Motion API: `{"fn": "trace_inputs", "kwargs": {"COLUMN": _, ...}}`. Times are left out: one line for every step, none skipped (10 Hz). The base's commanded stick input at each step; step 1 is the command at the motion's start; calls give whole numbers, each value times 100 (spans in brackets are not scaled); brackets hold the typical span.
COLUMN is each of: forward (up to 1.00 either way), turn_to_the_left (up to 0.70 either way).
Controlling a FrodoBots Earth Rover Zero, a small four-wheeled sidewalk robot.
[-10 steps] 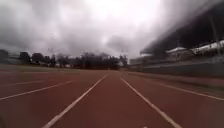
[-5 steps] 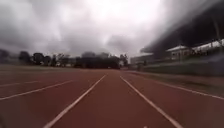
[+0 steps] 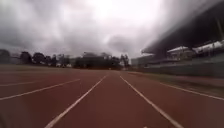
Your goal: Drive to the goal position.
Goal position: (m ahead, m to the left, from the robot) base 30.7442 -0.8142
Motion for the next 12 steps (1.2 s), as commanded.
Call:
{"fn": "trace_inputs", "kwargs": {"forward": 67, "turn_to_the_left": 0}}
{"fn": "trace_inputs", "kwargs": {"forward": 67, "turn_to_the_left": 0}}
{"fn": "trace_inputs", "kwargs": {"forward": 67, "turn_to_the_left": 0}}
{"fn": "trace_inputs", "kwargs": {"forward": 67, "turn_to_the_left": 0}}
{"fn": "trace_inputs", "kwargs": {"forward": 67, "turn_to_the_left": 0}}
{"fn": "trace_inputs", "kwargs": {"forward": 67, "turn_to_the_left": 0}}
{"fn": "trace_inputs", "kwargs": {"forward": 67, "turn_to_the_left": 0}}
{"fn": "trace_inputs", "kwargs": {"forward": 67, "turn_to_the_left": 0}}
{"fn": "trace_inputs", "kwargs": {"forward": 67, "turn_to_the_left": 0}}
{"fn": "trace_inputs", "kwargs": {"forward": 67, "turn_to_the_left": 0}}
{"fn": "trace_inputs", "kwargs": {"forward": 67, "turn_to_the_left": 0}}
{"fn": "trace_inputs", "kwargs": {"forward": 67, "turn_to_the_left": 0}}
